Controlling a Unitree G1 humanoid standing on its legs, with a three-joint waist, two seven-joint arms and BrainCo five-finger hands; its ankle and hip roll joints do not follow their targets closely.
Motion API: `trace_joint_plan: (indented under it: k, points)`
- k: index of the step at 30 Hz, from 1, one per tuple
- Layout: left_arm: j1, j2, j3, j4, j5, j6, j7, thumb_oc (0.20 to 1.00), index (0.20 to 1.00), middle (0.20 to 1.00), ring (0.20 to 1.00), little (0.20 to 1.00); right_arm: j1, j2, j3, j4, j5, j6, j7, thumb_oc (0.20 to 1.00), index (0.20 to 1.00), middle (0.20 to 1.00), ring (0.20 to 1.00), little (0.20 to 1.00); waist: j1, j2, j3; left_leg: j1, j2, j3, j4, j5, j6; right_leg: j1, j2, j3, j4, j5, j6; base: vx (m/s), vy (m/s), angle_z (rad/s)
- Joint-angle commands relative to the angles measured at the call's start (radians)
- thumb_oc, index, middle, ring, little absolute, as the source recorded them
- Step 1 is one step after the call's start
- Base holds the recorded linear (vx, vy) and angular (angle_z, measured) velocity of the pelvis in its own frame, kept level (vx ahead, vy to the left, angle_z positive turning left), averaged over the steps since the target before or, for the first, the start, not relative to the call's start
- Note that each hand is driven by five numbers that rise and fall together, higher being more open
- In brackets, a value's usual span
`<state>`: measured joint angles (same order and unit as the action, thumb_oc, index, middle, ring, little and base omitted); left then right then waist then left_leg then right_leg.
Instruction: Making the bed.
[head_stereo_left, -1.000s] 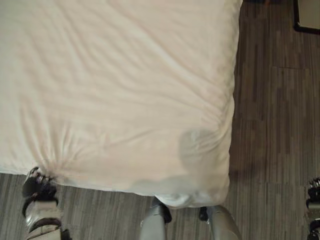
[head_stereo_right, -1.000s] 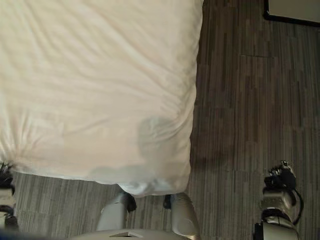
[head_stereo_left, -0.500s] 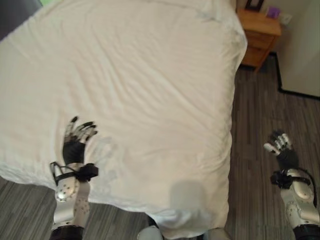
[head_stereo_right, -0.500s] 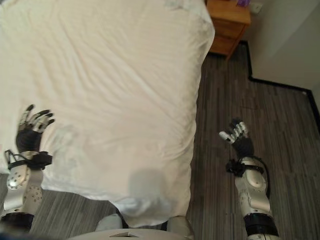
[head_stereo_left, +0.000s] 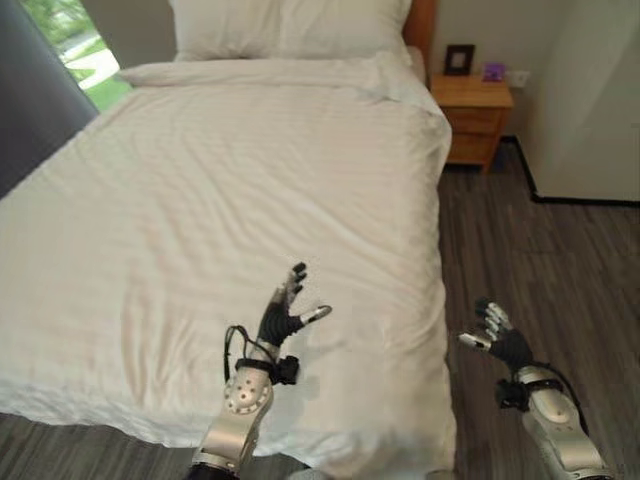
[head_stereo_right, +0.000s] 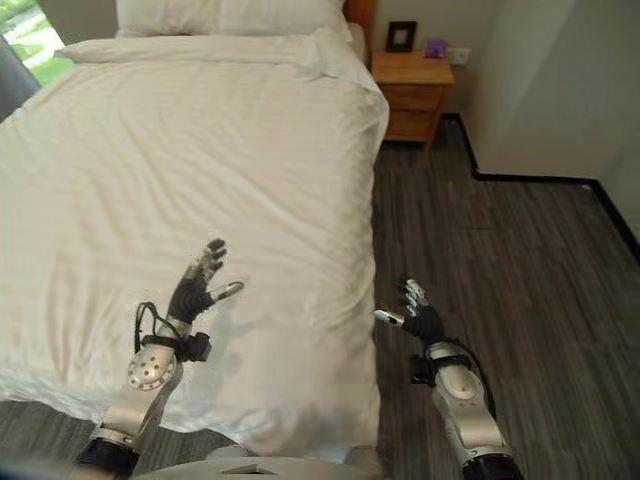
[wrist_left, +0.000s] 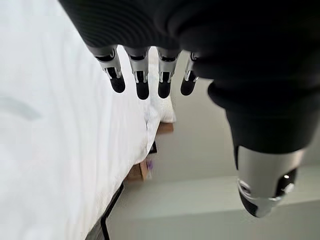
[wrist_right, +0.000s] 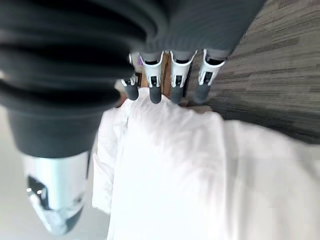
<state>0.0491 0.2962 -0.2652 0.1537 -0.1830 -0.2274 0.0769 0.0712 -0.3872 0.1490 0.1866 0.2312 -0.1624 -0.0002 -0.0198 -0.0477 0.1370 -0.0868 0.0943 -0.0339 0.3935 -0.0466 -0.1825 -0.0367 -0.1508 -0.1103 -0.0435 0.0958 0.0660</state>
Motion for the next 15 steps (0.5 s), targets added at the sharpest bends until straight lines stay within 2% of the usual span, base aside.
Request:
trace_joint_plan:
  k: [1,3,7,8,11,12,14,15]
  points:
    - [-0.126,-0.004,-0.065,0.007,-0.011,-0.013,-0.019,1.000,1.000,1.000,1.000,1.000,-0.048,-0.027,-0.026,-0.049,-0.050,-0.030,-0.015,1.000,1.000,1.000,1.000,1.000,-0.041,0.029,0.042,0.157,0.016,0.012,-0.112,-0.136,0.053,-0.001,-0.025,0.004,0.006,-0.034,0.098,-0.12,0.203,-1.05]
    - [-0.148,-0.027,-0.128,0.030,0.007,-0.003,-0.039,1.000,1.000,1.000,1.000,1.000,-0.026,-0.026,-0.044,-0.070,-0.090,-0.033,-0.022,1.000,1.000,1.000,1.000,1.000,-0.063,0.035,0.035,0.221,-0.014,0.036,-0.247,-0.168,0.092,-0.043,-0.041,0.036,0.035,-0.017,0.111,-0.13,0.204,-0.65]
    - [-0.224,-0.070,-0.248,0.105,-0.003,0.023,-0.042,1.000,1.000,1.000,1.000,1.000,-0.004,-0.002,-0.060,-0.065,-0.126,-0.024,-0.062,1.000,1.000,1.000,1.000,1.000,-0.122,0.041,0.038,0.290,-0.052,0.078,-0.448,-0.116,0.129,-0.124,-0.070,0.040,0.072,0.048,0.170,-0.18,0.171,-0.27]
    - [-0.232,-0.068,-0.277,0.090,0.008,0.035,-0.049,1.000,1.000,1.000,1.000,1.000,-0.016,0.003,-0.053,-0.061,-0.147,-0.018,-0.073,1.000,1.000,1.000,1.000,1.000,-0.118,0.055,0.058,0.298,-0.058,0.108,-0.480,-0.106,0.145,-0.157,-0.083,-0.004,0.091,0.064,0.188,-0.35,0.093,-0.70]
    - [-0.242,-0.068,-0.292,0.096,0.000,0.042,-0.056,1.000,1.000,1.000,1.000,1.000,-0.040,0.011,-0.031,-0.068,-0.167,-0.023,-0.091,1.000,1.000,1.000,1.000,1.000,-0.069,0.083,0.079,0.266,-0.041,0.190,-0.478,-0.079,0.152,-0.132,-0.130,-0.234,0.191,-0.011,0.148,-0.35,0.051,-1.15]
    - [-0.241,-0.067,-0.290,0.097,-0.009,0.044,-0.057,1.000,1.000,1.000,1.000,1.000,-0.044,0.013,-0.024,-0.071,-0.167,-0.023,-0.083,1.000,1.000,1.000,1.000,1.000,-0.065,0.079,0.075,0.252,-0.042,0.208,-0.479,-0.062,0.158,-0.119,-0.133,-0.267,0.224,-0.026,0.135,-0.29,0.000,-1.26]
    - [-0.232,-0.061,-0.279,0.093,-0.030,0.051,-0.057,1.000,1.000,1.000,1.000,1.000,-0.047,0.019,-0.004,-0.071,-0.135,-0.022,-0.059,1.000,1.000,1.000,1.000,1.000,-0.055,0.077,0.069,0.239,-0.027,0.259,-0.479,-0.036,0.162,-0.095,-0.116,-0.258,0.293,-0.064,0.130,-0.27,-0.092,-0.71]
    - [-0.209,-0.051,-0.273,0.085,-0.050,0.052,-0.065,1.000,1.000,1.000,1.000,1.000,-0.038,0.019,0.008,-0.077,-0.112,-0.029,-0.042,1.000,1.000,1.000,1.000,1.000,-0.036,0.074,0.055,0.221,-0.013,0.305,-0.474,-0.012,0.160,-0.057,-0.111,-0.264,0.313,-0.072,0.131,-0.24,-0.148,-0.53]
